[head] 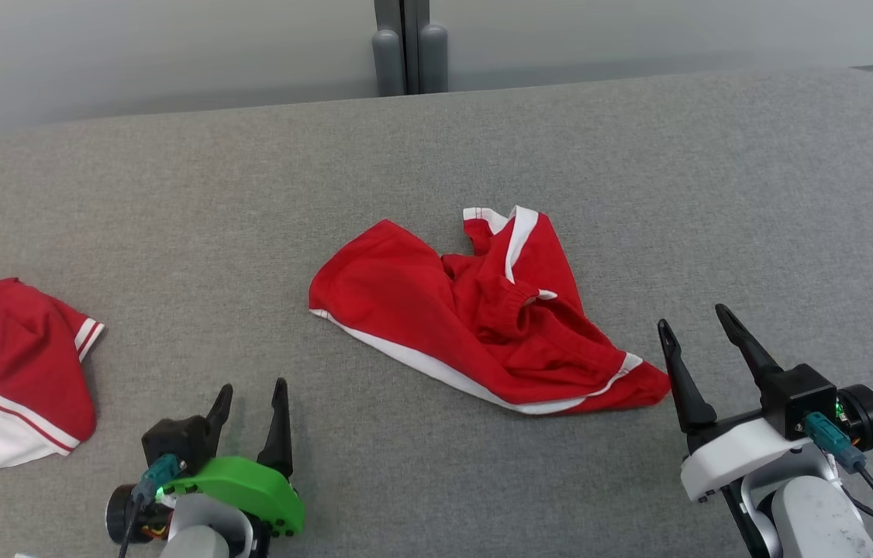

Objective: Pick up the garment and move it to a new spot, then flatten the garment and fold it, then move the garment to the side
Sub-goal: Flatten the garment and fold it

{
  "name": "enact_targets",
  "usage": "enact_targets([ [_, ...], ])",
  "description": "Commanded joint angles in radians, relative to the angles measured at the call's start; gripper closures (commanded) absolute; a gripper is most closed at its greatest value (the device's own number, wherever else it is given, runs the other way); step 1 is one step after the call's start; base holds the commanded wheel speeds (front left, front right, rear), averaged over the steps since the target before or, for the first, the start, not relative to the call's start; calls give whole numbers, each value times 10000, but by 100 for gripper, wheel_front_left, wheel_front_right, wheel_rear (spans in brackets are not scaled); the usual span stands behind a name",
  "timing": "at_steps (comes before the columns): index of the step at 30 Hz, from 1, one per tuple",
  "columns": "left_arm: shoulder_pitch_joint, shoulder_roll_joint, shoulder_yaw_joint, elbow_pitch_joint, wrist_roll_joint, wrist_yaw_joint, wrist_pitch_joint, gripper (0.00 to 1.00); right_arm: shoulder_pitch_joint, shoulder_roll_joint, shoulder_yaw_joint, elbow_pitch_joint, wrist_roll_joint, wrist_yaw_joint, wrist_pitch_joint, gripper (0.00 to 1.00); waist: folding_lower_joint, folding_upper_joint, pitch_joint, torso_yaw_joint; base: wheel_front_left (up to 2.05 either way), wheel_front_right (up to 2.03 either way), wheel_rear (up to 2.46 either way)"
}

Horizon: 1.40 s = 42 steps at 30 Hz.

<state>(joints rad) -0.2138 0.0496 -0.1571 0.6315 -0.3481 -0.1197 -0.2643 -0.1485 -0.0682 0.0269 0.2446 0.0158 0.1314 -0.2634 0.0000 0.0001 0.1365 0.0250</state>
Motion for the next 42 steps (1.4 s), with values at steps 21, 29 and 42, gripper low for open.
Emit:
enact_targets([
  [21,-2789,963,-1165,1103,-42,-127,-1,0,-687,162,547,-596,289,-14,-18,0,0,-1,1613,-1292,0,0,0],
  [29,-2928,1100,-1233,1262,-118,-129,0,80,-823,161,693,-552,317,-14,-19,0,0,-1,1694,-1436,0,0,0],
  [42,-2420,943,-1208,918,-667,-128,0,100,-667,162,765,-187,418,-14,-19,0,0,-1,977,-957,0,0,0],
])
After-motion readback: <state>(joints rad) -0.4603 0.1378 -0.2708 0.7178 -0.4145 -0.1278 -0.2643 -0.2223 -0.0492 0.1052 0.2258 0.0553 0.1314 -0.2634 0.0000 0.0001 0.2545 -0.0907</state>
